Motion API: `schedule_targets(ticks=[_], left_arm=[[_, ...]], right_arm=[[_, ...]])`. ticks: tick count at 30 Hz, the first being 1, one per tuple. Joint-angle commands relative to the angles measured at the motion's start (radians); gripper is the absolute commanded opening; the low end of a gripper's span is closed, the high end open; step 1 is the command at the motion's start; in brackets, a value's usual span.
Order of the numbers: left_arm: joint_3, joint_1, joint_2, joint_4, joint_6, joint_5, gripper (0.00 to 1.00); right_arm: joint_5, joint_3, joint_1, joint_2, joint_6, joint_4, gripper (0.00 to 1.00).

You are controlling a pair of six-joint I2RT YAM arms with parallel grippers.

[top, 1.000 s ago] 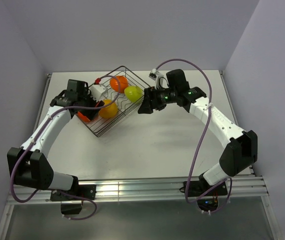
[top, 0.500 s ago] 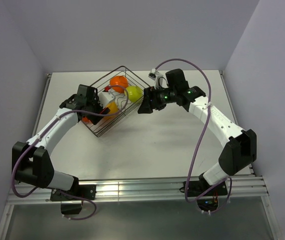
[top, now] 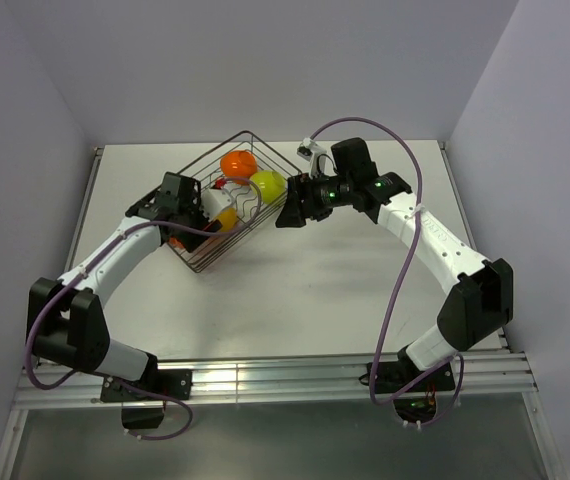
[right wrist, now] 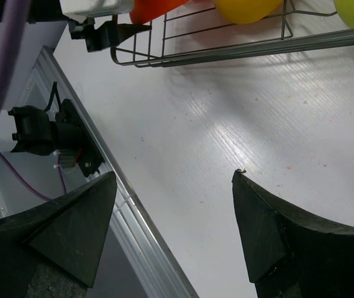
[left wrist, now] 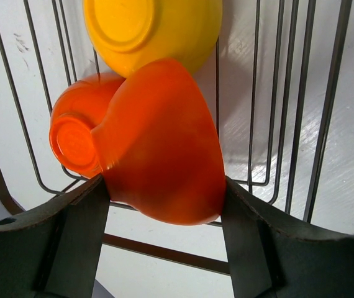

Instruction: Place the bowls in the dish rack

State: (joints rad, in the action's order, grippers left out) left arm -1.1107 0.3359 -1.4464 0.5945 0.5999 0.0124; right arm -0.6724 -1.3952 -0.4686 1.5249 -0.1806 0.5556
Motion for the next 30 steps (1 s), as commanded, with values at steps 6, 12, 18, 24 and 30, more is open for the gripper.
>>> schedule_targets(ticks=[6, 12, 18, 24, 30], left_arm=[[0.023, 0.015, -0.034, -0.045, 0.014, 0.017, 0.04], [0.032, 0.025, -0.035, -0.047, 0.014, 0.018, 0.21], [0.032, 0.034, -0.034, -0.03, 0.011, 0.015, 0.49], [0.02, 0.048, -0.023, 0.001, 0.006, 0.0, 0.78], [-0.001, 0.055, -0.019, 0.025, -0.005, -0.003, 0.99]], right_arm=[[0.01, -0.031, 0.004, -0.012, 0.013, 0.001, 0.82], [0.011, -0.034, 0.004, -0.012, 0.015, 0.006, 0.82], [0.013, -0.039, 0.004, -0.006, 0.012, 0.006, 0.82], [0.011, -0.041, 0.004, -0.006, 0.013, 0.007, 0.82], [0.014, -0.037, 0.005, -0.009, 0.016, 0.007, 0.82]])
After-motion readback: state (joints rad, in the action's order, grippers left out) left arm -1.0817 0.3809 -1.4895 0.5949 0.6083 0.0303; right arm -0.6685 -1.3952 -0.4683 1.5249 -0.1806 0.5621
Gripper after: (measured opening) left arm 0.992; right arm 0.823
